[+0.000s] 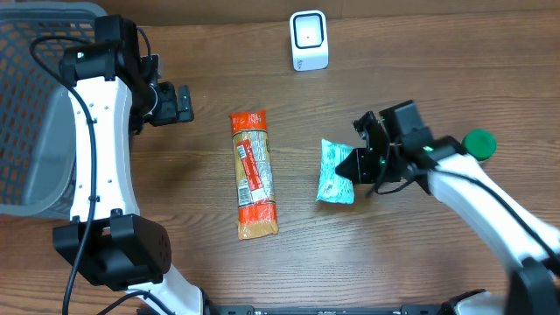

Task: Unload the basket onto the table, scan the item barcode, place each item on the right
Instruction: 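Lift the teal item and carry it to the white scanner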

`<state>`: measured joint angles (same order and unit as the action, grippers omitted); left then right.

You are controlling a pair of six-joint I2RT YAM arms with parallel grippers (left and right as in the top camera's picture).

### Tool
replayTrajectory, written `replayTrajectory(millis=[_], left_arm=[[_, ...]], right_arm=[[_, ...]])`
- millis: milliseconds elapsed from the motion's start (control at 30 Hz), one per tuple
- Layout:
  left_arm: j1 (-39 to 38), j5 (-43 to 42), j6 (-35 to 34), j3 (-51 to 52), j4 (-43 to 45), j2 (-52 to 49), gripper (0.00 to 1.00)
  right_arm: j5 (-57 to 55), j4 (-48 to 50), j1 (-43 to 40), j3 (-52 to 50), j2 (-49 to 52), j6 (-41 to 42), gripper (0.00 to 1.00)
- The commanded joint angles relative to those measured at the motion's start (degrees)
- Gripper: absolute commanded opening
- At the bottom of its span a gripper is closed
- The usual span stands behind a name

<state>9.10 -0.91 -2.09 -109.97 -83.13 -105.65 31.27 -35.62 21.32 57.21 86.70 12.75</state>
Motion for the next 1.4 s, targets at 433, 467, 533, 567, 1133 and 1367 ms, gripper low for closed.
replayTrajectory(millis=[433, 467, 533, 567, 1133, 1367], left_arm=[[-0.13, -0.39, 0.83, -1.05, 0.02, 1.42, 1.00], [-0.13, -0.39, 0.83, -1.05, 0.02, 1.42, 1.00], [-0.13, -0.39, 0.83, -1.05, 0.02, 1.42, 1.00], [-0.13, -0.42, 0.85, -1.05, 0.02, 1.42, 1.00], [-0.13, -0.39, 0.83, -1.05, 0.02, 1.42, 1.00], [-0.13, -0.42, 0.83, -1.05, 0.02, 1.42, 1.00]], right_arm=[[-15.26, -11.50, 0.31, 14.25, -8.20, -4.57, 0.04], [-16.26, -13.70, 0.31, 16.74, -7.19, -3.98, 0.03], [-18.10, -19.43, 0.31, 23.74, -3.76, -4.24, 0.03], [-19.37, -22.45, 0.31, 27.80, -1.60, -4.79, 0.03], [-47.25, -27.21, 3.96, 73.50, 29.31, -16.15, 0.04], [-67.36, -11.26, 8.70, 73.33, 37.77, -24.22, 0.04]])
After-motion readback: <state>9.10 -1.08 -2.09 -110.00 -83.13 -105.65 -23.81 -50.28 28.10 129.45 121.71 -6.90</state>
